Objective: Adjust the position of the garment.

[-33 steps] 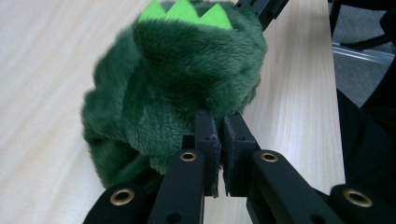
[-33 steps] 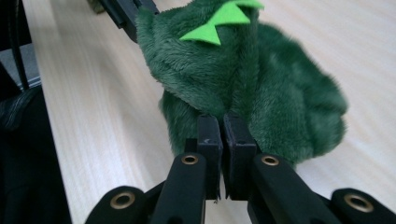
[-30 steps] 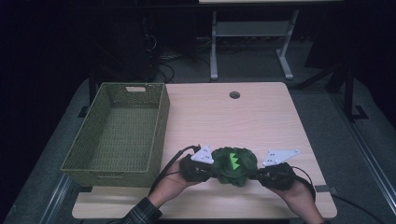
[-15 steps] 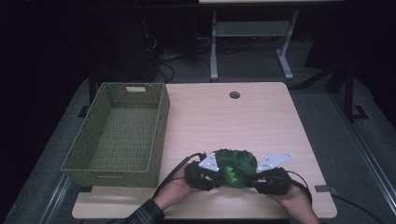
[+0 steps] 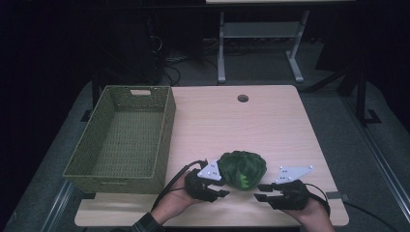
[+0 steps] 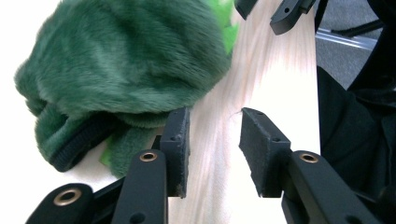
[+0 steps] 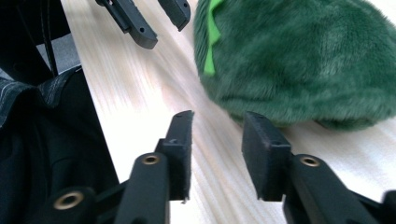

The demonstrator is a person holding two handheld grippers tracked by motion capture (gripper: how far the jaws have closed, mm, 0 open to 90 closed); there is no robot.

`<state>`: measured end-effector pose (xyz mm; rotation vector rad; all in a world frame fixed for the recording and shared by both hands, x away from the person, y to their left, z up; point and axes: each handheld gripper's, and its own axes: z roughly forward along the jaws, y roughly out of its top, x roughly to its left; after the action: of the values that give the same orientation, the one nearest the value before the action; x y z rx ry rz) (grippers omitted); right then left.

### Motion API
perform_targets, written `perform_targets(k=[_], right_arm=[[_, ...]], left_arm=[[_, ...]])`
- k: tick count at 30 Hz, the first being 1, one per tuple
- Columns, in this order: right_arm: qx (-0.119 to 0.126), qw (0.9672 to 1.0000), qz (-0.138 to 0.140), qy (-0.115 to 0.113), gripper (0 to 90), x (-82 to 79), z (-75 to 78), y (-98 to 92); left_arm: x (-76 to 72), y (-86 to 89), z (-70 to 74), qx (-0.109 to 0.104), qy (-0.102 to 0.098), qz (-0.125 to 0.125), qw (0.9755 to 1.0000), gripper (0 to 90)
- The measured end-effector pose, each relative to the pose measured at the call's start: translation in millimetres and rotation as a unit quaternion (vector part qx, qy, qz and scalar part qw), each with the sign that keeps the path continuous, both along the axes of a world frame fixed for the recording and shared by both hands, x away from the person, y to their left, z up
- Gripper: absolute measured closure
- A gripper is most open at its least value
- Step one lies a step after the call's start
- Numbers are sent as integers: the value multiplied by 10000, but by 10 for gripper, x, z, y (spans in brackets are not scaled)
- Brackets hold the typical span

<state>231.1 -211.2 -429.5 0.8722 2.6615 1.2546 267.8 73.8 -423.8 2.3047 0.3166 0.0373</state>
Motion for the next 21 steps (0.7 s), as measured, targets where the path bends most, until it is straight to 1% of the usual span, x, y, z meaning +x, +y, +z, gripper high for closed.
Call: perform_targets(k=[2,4,5,6,7,9,10,11,12,14,15,16,17,18,19,21], right_arm=[[35,10000,-41,-49,713,32,25,-15],[91,9997,-144,-161,775,92,72,-31],[119,9996,-170,-171,800,115,89,-34],[136,9994,-188,-247,825,155,107,-38],[152,9992,-246,-264,853,190,125,-39],[133,9990,-330,-283,877,270,137,-27],[63,9989,-338,-319,890,328,126,-20],[22,9988,-371,-324,894,374,108,-13],[-10,9988,-404,-290,897,403,94,-5],[-136,9986,-445,-243,898,470,41,3],[-141,9987,-452,-191,898,494,9,4],[-159,9987,-458,-133,898,510,-25,7],[-193,9988,-455,-42,899,526,-74,12],[-219,9988,-447,-20,898,537,-107,15],[-267,9987,-438,52,898,548,-141,26],[-338,9985,-412,110,898,566,-185,54]], left_arm=[[35,-4,52,-32,-81,27,10000,672],[79,-14,113,-123,-105,109,9998,719],[112,-22,146,-128,-128,141,9997,742],[147,-31,175,-144,-158,182,9996,771],[193,-47,198,-167,-159,231,9995,809],[274,-87,197,-111,-161,274,9994,865],[312,-113,176,-62,-144,320,9994,890],[343,-127,157,19,-151,313,9994,896],[374,-152,117,73,-109,362,9993,896],[434,-179,31,296,-38,394,9988,896],[450,-191,-20,332,35,438,9985,897],[473,-192,-72,430,75,411,9982,897],[480,-196,-101,442,112,426,9981,897],[484,-205,-136,423,178,464,9979,897],[503,-205,-157,499,167,395,9978,897],[497,-220,-185,495,193,452,9976,897]])
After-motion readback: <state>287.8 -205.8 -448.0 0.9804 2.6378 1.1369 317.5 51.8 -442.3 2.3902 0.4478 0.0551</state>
